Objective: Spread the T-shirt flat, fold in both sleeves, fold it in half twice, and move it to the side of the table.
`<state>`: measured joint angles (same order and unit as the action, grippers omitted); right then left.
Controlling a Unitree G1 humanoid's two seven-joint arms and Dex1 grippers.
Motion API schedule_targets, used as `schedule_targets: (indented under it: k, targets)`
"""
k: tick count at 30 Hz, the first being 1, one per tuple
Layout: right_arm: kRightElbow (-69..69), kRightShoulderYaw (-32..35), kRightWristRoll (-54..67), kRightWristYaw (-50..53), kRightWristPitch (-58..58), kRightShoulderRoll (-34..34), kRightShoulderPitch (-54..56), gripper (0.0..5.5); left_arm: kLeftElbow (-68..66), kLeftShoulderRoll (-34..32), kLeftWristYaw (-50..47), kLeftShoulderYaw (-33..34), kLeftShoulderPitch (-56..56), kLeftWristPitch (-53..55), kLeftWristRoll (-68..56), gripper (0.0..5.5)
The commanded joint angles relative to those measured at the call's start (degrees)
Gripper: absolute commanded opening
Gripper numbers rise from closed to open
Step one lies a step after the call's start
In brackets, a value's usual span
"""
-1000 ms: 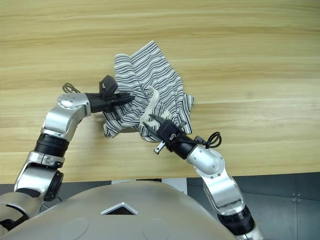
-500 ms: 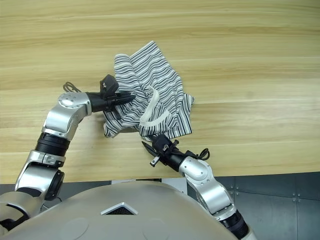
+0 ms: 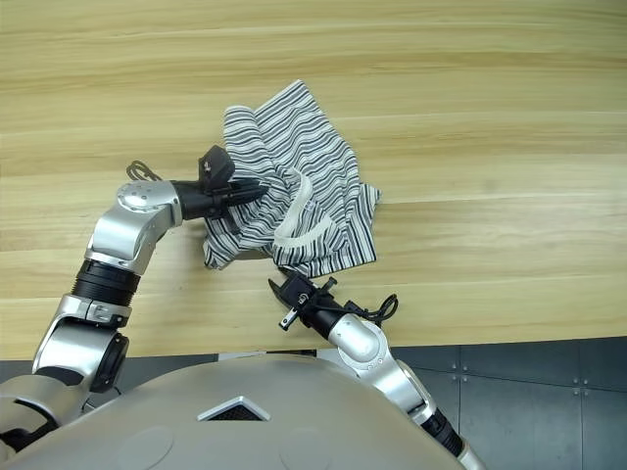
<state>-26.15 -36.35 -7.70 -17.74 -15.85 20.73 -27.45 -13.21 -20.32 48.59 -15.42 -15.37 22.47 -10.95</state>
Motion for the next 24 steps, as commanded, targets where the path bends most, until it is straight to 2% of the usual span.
schedule_targets:
  k: [1, 15, 24]
  targets:
    - [-3.0, -0.4, 1.1, -2.1, -0.2, 1.2, -1.4, 1.29, 0.6, -0.2, -0.1, 0.5, -0.8, 0.6, 0.5, 0.14]
    - [-5.7, 4.5, 2.7, -3.2, -2.0, 2.5, -2.1, 1.29, 0.5, -0.4, 0.1, 0.7, -0.8, 0.5, 0.3, 0.14]
    - [-2.5, 3.3, -2.0, -1.7, -0.3, 2.5, -1.0, 1.29, 0.7, -0.3, 0.2, 0.6, -0.9, 0.6, 0.3, 0.14]
